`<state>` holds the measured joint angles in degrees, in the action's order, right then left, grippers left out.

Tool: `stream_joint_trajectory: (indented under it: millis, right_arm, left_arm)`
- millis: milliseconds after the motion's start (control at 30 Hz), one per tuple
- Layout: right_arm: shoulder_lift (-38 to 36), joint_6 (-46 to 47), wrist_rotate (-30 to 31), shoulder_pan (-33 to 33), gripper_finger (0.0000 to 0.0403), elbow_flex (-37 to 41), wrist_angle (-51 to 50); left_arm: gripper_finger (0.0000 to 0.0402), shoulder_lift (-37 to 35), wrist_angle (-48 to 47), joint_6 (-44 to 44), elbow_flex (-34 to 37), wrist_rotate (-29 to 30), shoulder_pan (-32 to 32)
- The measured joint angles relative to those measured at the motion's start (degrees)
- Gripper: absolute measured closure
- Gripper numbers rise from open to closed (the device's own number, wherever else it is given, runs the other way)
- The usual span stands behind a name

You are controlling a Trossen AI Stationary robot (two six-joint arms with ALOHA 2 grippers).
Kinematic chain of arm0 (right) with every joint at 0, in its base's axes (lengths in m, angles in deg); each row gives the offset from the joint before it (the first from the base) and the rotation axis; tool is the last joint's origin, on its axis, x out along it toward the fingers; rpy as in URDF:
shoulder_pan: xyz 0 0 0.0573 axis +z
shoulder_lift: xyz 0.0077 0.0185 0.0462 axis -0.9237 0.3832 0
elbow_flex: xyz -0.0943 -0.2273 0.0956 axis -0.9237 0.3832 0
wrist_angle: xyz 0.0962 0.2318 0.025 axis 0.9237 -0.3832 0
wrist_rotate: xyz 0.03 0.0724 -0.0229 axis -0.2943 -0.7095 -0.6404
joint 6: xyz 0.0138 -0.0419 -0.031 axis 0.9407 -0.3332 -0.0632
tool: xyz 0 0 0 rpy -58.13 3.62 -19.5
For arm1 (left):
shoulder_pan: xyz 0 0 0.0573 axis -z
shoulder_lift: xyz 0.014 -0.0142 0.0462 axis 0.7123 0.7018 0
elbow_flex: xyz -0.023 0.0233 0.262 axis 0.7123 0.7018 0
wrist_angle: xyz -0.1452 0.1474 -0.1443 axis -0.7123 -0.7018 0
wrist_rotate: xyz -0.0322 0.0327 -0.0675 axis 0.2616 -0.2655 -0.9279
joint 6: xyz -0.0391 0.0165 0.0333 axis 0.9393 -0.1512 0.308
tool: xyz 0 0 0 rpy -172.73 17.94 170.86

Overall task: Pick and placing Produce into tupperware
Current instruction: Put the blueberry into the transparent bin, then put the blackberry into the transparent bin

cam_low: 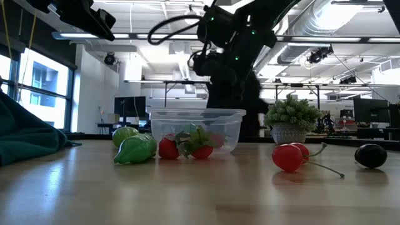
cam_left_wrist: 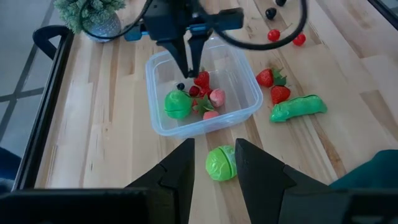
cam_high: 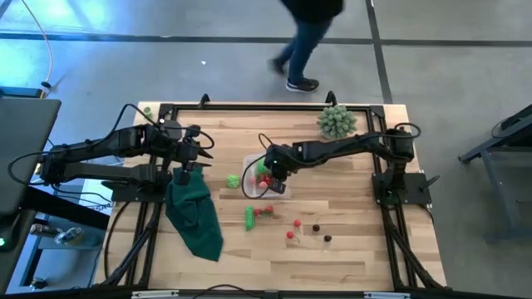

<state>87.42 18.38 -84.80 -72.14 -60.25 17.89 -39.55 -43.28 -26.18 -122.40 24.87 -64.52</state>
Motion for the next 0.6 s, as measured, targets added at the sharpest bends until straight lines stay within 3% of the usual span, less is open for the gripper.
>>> stream_joint_trajectory:
  millis: [267, 600]
  right_arm:
    - [0.13, 0.17, 1.86, -0.22, 0.0355, 0.05, 0.02]
    - [0.15, -1.78, 2.36, -0.24, 0.0289, 0.09, 0.64]
  left_arm:
    - [0.0295, -0.01, 0.0, 0.01, 0.01, 0.0, 0.0]
    - [0.0295, -0.01, 0.0, 0.01, -0.01, 0.0, 0.0]
